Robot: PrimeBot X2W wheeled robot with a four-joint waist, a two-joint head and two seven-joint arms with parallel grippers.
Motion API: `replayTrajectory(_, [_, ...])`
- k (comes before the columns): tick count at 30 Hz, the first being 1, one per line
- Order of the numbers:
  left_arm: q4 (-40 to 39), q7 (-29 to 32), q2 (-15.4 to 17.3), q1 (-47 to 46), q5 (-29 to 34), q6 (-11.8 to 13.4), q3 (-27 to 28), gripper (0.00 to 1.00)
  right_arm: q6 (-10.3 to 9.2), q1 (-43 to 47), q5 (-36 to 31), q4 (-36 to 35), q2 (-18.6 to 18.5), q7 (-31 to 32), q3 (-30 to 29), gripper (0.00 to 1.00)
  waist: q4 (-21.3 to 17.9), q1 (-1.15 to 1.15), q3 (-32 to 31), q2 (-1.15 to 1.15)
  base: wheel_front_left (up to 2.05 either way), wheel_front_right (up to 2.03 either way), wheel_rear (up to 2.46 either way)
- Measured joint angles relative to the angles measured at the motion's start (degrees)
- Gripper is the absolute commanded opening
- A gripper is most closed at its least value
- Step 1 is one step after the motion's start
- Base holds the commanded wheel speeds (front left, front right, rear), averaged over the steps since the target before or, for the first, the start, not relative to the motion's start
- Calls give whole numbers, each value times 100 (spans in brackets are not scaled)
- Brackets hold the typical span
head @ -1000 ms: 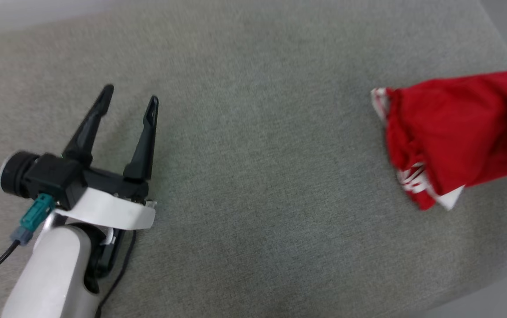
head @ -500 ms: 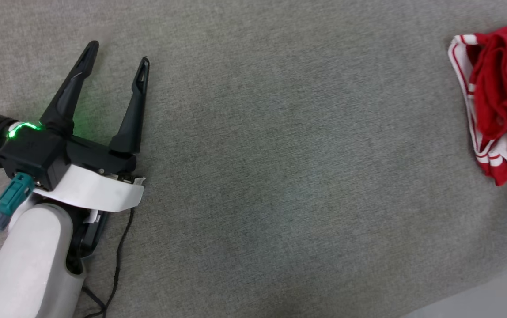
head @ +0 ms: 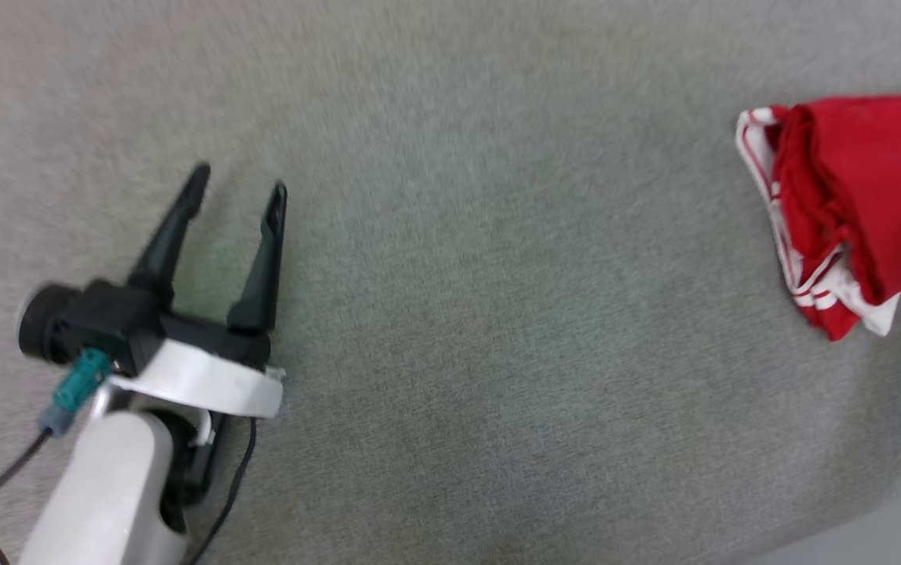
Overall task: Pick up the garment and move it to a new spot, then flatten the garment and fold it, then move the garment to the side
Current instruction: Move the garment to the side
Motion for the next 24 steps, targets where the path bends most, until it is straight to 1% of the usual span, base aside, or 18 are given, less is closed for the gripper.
replayTrajectory(3, [176,-83,-123,248,-66,94,-5,100,0,362,189,-170,-4,-46,322,100,41,0,-398,0,0,0,0])
replayTrajectory(6, [330,-135,-235,477,-125,178,-3,100,0,802,379,-427,67,-42,617,100,108,0,-801,0,0,0,0])
replayTrajectory(12, [600,-199,-365,833,-245,297,27,100,-1,1632,760,-1059,364,76,1152,100,335,-1,-1505,0,0,0,0])
replayTrajectory(17, [773,-231,-437,1005,-309,361,55,100,-1,2172,1006,-1570,612,112,1572,100,706,-2,-1855,0,0,0,0])
replayTrajectory(21, [906,-263,-503,1130,-379,432,109,100,-1,2393,1144,-1891,838,101,1846,100,1011,-2,-2057,0,0,0,0])
replayTrajectory(22, [906,-263,-503,1130,-379,432,109,100,-1,2393,1144,-1891,838,101,1846,100,1011,-2,-2057,0,0,0,0])
replayTrajectory(24, [992,-279,-543,1201,-385,472,119,100,-1,2515,1194,-2115,977,25,1952,100,1213,-2,-2195,0,0,0,0])
